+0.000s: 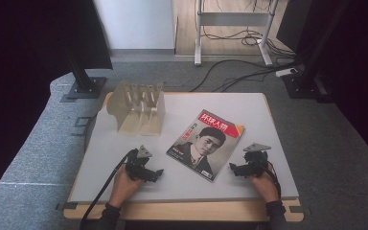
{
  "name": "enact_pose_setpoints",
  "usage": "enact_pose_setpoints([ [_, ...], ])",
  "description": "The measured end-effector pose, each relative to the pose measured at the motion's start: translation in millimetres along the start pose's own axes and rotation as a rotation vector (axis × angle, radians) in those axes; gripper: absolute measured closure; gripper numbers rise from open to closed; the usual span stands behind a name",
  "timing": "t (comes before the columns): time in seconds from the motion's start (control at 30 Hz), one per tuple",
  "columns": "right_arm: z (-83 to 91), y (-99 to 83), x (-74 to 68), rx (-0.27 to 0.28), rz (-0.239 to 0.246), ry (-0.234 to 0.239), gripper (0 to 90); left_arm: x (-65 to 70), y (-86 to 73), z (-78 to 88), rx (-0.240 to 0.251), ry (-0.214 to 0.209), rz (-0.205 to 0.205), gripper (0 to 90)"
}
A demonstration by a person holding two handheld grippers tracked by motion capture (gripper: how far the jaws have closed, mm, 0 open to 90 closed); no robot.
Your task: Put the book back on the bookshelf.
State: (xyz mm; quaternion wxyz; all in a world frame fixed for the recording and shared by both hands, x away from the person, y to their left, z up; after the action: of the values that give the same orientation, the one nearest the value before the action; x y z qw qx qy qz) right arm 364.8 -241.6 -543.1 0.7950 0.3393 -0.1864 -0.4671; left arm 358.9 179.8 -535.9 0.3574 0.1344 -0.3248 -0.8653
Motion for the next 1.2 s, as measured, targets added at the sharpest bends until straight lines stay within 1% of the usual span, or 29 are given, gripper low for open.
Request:
enact_pose_setpoints([
  [0.33, -0.1, 0.8, 0.2, -0.005, 0.006, 0.001, 0.0, 0.0, 0.2, 0.0, 0.000, 0.000, 0.000, 0.0],
  [0.53, -0.2, 1.8, 0.2, -0.012, 0.000, 0.000, 0.0, 1.8, 1.5, -0.4, 0.003, -0.004, 0.006, 0.0],
  [0.57, -0.1, 3.1, 0.6, -0.024, 0.001, 0.004, 0.0, 2.1, 2.0, -0.5, 0.011, -0.020, 0.009, 0.0],
  [0.63, -0.1, 3.7, 0.9, -0.027, 0.005, 0.004, 0.0, 2.4, 3.3, 0.2, 0.029, -0.065, 0.031, 0.0],
  [0.67, -0.2, 4.2, 1.0, -0.030, 0.006, 0.005, 0.0, 2.5, 4.4, 1.0, 0.034, -0.078, 0.036, 0.0],
  [0.7, -0.3, 4.9, 1.1, -0.032, 0.010, 0.006, 0.0, 3.1, 6.3, 2.0, 0.029, -0.068, 0.021, 0.0],
  [0.77, -0.6, 5.8, 1.3, -0.031, 0.013, 0.006, 0.0, 3.4, 8.8, 3.3, 0.023, -0.056, 0.009, 0.0],
  [0.83, -0.3, 6.6, 1.1, -0.029, 0.012, 0.005, 0.0, 3.5, 10.2, 3.9, 0.026, -0.057, 0.011, 0.0],
  [0.87, 0.7, 9.0, 0.4, -0.020, 0.018, 0.012, 0.0, 3.3, 11.5, 4.6, 0.029, -0.059, 0.009, 0.0],
  [1.0, 1.4, 13.9, -1.1, -0.011, 0.034, 0.021, 0.0, 3.0, 17.0, 5.7, 0.026, -0.074, 0.007, 0.0],
  [1.07, 1.7, 19.1, -3.2, 0.001, 0.040, 0.037, 0.0, 3.3, 21.1, 6.0, 0.026, -0.075, -0.001, 0.0],
  [1.13, 1.3, 22.3, -4.0, 0.003, 0.046, 0.036, 0.0, 3.4, 22.6, 6.1, 0.026, -0.074, -0.005, 0.0],
  [1.2, 0.9, 26.9, -5.5, 0.004, 0.055, 0.041, 0.0, 3.4, 29.9, 7.1, 0.031, -0.074, -0.015, 0.0],
])
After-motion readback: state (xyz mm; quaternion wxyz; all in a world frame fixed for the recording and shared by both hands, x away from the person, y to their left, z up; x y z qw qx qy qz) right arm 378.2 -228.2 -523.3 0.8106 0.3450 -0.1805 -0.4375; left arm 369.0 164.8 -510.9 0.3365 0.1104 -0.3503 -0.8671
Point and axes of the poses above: each handheld gripper's, and its own axes: z roughly backward along the jaws, y roughly out of its top, x roughly to its right, the point moved 1 cm from there along -z, roughly forward along the jaws, and after that the axes turned 1 degree about -z, right-handed, at the moved point
